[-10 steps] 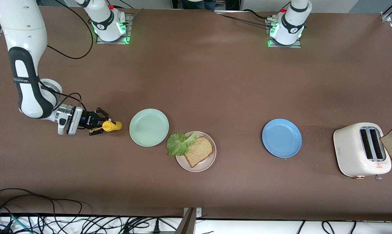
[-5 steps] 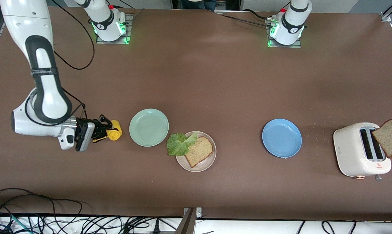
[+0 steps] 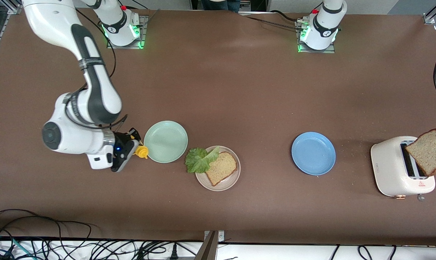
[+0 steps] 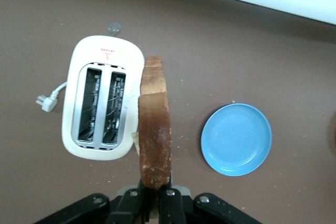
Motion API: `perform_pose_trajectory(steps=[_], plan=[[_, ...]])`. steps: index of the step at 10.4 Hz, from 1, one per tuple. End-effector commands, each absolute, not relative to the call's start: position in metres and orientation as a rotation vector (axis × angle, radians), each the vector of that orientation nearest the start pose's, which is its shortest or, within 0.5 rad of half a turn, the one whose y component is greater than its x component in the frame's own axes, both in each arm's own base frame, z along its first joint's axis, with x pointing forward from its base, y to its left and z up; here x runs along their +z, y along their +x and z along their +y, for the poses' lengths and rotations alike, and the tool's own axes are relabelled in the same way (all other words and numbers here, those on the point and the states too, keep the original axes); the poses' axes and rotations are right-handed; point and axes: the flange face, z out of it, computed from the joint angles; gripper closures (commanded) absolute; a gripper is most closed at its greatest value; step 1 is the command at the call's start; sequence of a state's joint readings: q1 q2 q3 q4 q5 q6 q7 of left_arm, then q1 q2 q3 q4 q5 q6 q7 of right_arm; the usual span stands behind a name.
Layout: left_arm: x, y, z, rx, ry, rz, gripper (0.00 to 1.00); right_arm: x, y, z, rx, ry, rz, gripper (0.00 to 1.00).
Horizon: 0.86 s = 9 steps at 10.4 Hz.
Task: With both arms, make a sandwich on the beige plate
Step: 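Hold the yellow bottle over the lettuce with the right gripper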
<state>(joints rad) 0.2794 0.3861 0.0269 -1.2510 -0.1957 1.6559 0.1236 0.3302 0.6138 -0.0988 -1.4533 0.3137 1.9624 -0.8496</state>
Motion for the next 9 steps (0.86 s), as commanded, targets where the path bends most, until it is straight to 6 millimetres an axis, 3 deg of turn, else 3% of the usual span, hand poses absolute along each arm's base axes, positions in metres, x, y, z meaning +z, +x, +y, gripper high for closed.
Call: perform_pose_trajectory(steps=[1, 4, 9], plan=[[0.555, 0.644, 0.182, -0.111, -3.355, -0.384, 1.0, 0.34, 0.686, 0.248, 0.04, -2.654, -1.591, 1.0], [0.553, 0.645, 0.181, -0.1, -3.357, -0.385, 1.0, 0.344, 0.669, 0.339, 0.108, -2.676, -2.246, 1.0], [0.546, 0.645, 0.18, -0.081, -3.361, -0.378, 1.0, 0.314, 0.645, 0.424, 0.13, -2.746, -2.678, 1.0]])
